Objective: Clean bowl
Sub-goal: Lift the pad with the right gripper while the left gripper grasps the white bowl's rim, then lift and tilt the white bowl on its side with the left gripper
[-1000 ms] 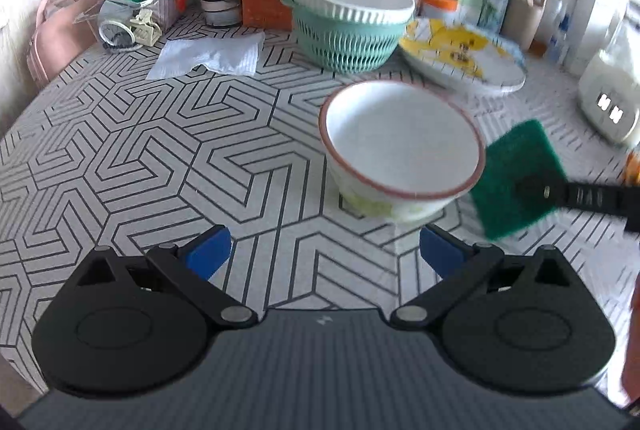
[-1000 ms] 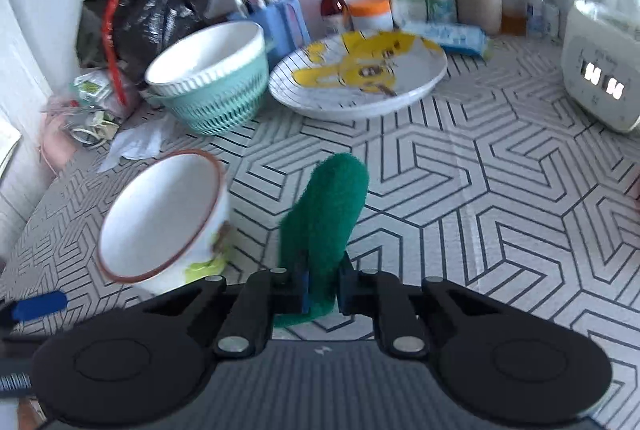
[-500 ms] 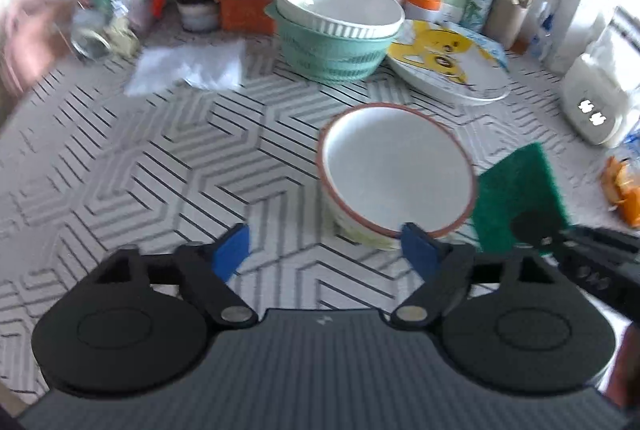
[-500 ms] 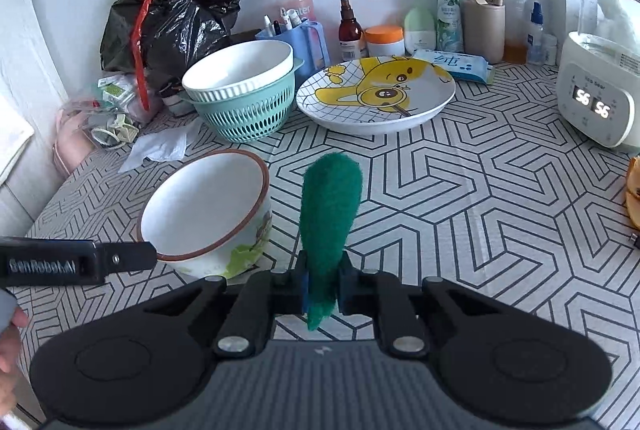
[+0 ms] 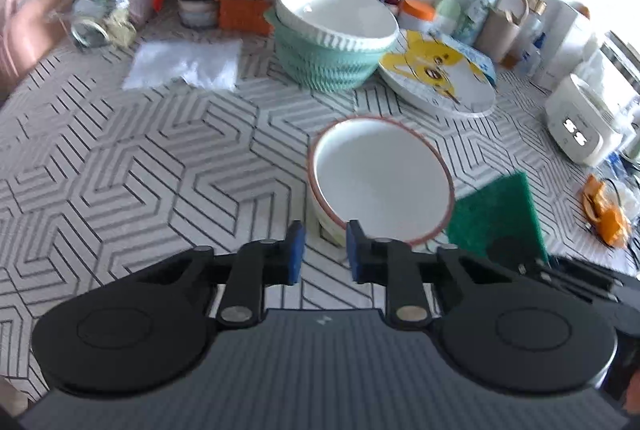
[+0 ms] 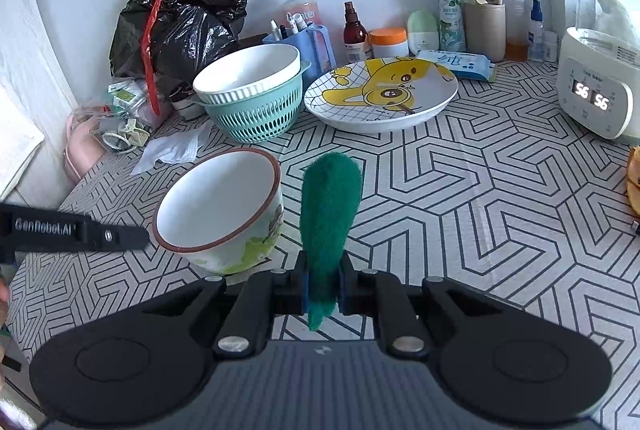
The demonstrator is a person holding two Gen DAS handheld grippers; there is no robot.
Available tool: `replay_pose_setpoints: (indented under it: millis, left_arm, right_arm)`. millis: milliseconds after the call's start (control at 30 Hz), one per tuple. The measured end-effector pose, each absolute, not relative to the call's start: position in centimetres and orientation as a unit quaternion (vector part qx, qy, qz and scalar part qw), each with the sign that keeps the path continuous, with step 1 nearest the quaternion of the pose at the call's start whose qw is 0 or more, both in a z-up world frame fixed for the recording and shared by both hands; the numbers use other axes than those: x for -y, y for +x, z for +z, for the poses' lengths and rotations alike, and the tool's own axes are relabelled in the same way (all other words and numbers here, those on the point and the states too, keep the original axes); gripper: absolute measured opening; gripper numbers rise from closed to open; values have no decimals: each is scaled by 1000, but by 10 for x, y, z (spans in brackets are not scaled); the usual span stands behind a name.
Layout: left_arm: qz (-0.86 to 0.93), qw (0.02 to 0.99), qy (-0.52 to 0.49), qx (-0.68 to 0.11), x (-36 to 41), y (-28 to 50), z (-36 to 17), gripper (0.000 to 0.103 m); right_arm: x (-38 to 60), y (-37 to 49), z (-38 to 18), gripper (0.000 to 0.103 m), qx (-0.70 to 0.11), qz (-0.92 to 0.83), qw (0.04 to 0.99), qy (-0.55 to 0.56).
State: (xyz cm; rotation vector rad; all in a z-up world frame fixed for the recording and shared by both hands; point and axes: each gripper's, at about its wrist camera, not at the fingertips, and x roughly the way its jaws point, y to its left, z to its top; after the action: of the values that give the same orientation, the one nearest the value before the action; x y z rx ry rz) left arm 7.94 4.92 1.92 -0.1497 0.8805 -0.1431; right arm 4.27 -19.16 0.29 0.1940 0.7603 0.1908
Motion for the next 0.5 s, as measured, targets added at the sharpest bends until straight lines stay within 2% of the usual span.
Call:
replay_pose_setpoints:
  millis: [33, 67, 100, 433, 500]
  left_arm:
    - [-56, 907, -73, -411, -48, 81, 19, 15]
    - [-49, 911, -75, -402, -48, 81, 19, 6]
    - [-44, 913, -73, -398, -47, 83, 17, 4]
    - [-55, 909, -92, -403, -47, 101, 9, 5]
    - [-60, 905, -98, -409, -49, 101, 9, 7]
  right_arm:
    - [192, 41, 3, 13, -369, 93, 920, 97]
    - [192, 40, 2, 13, -369, 93, 920, 97]
    - [192, 39, 2, 13, -369, 93, 920, 97]
    - [185, 27, 5, 14, -361, 99, 923, 89]
    - [185, 26, 6, 14, -357, 96, 925, 90]
